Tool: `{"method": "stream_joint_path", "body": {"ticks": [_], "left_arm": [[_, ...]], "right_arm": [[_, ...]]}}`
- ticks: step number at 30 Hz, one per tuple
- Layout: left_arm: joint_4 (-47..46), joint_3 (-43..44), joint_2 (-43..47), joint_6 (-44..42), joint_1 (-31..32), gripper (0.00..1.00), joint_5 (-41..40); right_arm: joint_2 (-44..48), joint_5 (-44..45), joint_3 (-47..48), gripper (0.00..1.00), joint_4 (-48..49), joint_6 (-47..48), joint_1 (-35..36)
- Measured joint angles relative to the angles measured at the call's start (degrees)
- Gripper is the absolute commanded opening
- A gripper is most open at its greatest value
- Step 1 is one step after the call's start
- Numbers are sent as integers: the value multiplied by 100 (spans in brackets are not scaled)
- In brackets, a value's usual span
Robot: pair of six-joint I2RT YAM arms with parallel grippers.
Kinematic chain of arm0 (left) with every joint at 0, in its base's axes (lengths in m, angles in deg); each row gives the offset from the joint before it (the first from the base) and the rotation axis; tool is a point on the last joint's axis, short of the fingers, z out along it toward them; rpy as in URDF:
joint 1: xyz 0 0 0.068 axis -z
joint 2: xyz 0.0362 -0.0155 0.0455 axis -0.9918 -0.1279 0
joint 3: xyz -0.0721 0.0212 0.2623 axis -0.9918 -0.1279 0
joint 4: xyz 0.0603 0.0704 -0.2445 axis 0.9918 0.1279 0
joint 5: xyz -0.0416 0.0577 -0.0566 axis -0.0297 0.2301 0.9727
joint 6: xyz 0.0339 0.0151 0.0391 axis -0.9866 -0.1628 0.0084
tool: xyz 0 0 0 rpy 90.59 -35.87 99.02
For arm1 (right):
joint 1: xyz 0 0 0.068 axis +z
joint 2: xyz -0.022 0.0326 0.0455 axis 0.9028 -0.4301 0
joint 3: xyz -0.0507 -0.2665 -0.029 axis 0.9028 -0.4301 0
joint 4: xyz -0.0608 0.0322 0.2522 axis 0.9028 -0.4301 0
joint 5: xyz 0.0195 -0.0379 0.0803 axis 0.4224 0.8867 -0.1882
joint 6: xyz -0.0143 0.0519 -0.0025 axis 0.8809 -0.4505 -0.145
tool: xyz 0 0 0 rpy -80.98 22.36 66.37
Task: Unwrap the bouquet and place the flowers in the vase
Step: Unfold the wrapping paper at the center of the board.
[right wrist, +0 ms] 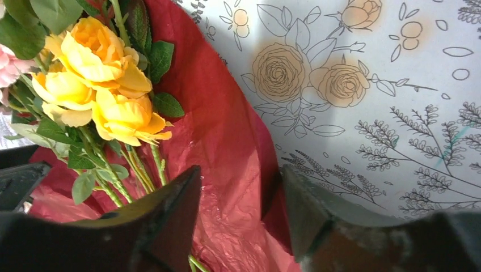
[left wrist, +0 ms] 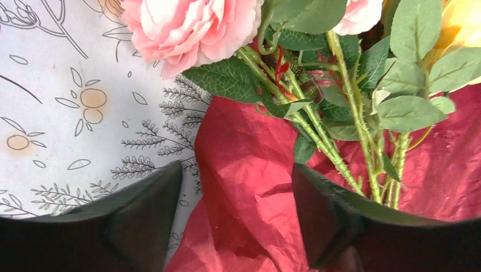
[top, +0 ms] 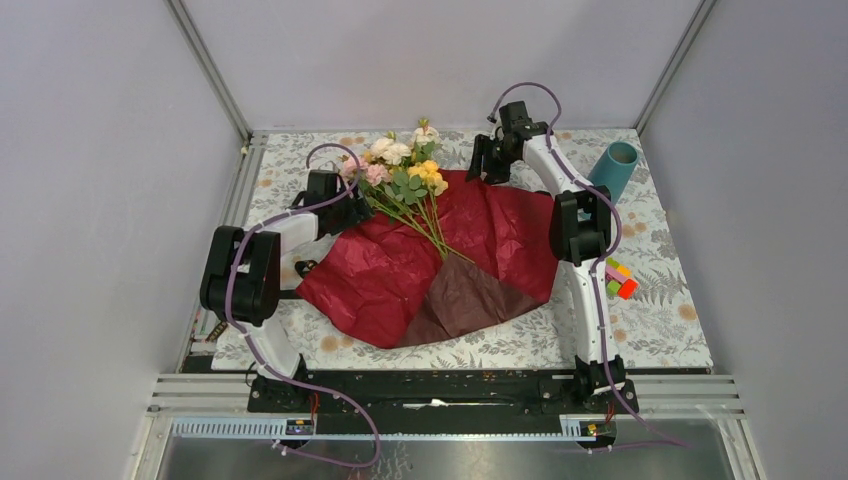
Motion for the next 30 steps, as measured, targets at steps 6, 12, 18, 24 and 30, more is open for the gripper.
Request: {"method": "stream_joint_path", "body": {"ticks": [6, 12, 18, 24, 30], "left_arm": [[422, 24, 319, -151, 0, 99, -315], [885, -247, 1668, -203, 28, 99, -944], [1021, -831, 3401, -170, 848, 99, -1134], [756, -1659, 3971, 195, 2179, 99, -424], [155, -2588, 3908, 833, 2955, 99, 313]], "right_arm": [[516, 236, -538, 79, 17, 216, 2], [2076, 723, -1714, 79, 85, 407, 4], [4282, 953, -3825, 79, 468, 396, 11], [5606, 907, -5652, 80, 708, 282, 15], [6533, 791, -6671, 80, 697, 208, 17]]}}
